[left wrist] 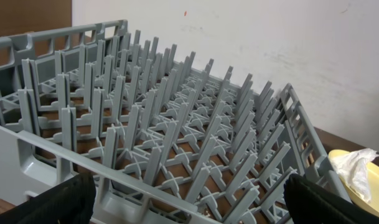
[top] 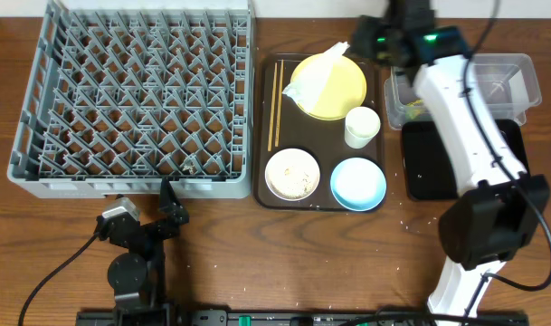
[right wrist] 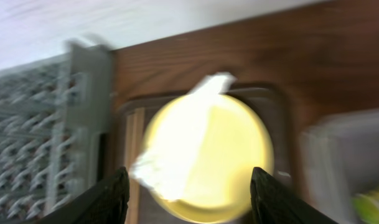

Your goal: Sort waste into correct bins and load items into the dishwasher

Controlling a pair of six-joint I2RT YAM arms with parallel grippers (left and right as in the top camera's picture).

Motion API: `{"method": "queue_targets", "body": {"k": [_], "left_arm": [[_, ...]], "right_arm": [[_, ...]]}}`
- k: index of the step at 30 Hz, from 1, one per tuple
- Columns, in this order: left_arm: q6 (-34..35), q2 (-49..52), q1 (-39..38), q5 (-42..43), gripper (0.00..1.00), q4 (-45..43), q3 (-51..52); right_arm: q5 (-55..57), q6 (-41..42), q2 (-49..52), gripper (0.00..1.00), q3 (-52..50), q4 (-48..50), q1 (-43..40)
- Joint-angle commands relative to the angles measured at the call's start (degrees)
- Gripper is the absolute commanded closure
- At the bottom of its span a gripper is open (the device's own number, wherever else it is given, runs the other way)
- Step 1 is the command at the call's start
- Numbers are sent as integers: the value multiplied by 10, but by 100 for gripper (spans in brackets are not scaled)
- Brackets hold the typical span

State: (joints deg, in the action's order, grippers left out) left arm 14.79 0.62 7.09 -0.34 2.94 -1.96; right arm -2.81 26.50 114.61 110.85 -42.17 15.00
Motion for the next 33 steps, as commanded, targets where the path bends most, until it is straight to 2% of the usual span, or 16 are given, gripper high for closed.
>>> {"method": "queue_targets", "body": {"k": [1, 10, 20, 33], "left_arm": [[-7, -3, 2, -3, 2, 12, 17], [-7, -3, 2, -3, 2, 12, 17], [-7, -3, 2, -3, 2, 12, 17], [-7, -3, 2, -3, 2, 12, 17]], "right_arm": [[31, -13, 22, 41, 15, 16, 36], [52, -15, 134, 40, 75, 21, 68], [52, -24, 234, 39, 80, 32, 68], [56, -30, 278, 48, 80, 47, 68]]}}
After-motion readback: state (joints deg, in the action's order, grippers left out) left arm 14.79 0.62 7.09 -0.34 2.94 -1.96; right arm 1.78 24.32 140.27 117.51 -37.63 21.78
